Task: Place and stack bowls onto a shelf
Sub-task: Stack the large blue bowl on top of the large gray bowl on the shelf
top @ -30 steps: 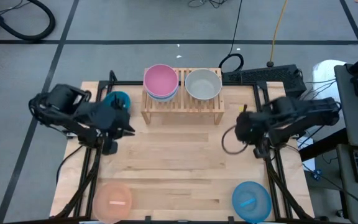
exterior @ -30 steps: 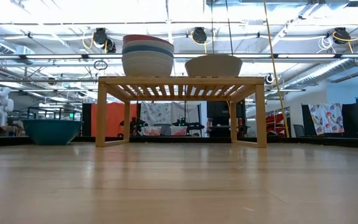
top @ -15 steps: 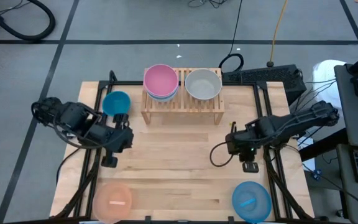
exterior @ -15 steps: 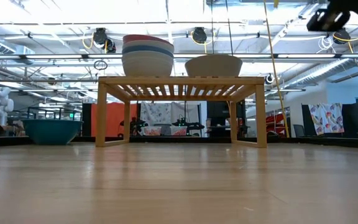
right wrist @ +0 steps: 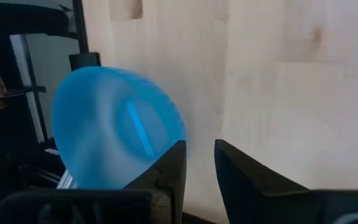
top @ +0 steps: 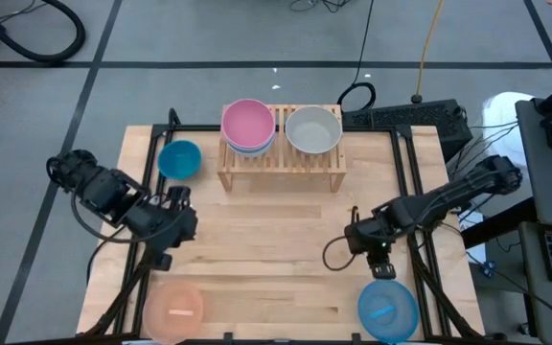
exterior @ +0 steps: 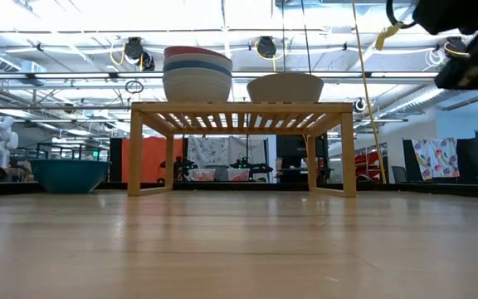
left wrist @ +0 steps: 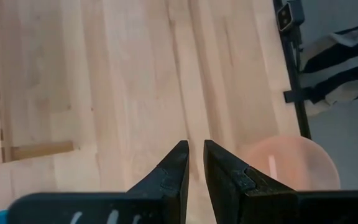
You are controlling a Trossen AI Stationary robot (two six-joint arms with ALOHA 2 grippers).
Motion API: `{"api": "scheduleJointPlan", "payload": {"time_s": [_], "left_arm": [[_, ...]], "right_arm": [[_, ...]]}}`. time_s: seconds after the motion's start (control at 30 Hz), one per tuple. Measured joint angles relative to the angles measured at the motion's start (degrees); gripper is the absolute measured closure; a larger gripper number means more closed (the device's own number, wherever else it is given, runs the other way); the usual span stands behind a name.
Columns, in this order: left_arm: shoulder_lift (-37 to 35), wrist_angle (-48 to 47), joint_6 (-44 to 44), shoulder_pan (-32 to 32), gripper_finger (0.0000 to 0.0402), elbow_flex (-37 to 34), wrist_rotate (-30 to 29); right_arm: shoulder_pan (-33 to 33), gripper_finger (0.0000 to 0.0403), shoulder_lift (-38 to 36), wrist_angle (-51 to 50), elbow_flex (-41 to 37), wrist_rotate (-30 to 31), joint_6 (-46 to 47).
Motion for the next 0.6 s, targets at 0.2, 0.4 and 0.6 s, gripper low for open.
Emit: {"api": "scheduleJointPlan", "payload": {"time_s": [0.2, 0.4, 0.6], "left_arm": [[0.00, 0.00, -1.66, -1.45, 0.0346, 0.02, -0.06], [0.00, 0.00, -1.80, -1.89, 0.0346, 0.02, -0.10], [0.00, 0.00, -1.86, -1.89, 0.0346, 0.02, -0.12]], "right_arm": [[4.30, 0.0324, 0.00, 5.71, -3.36, 0.05, 1.60], [7.83, 0.0325, 0.00, 6.59, -6.13, 0.66, 3.86], [9.77, 0.0325, 0.00, 11.66, -8.35, 0.71, 6.48]]}}
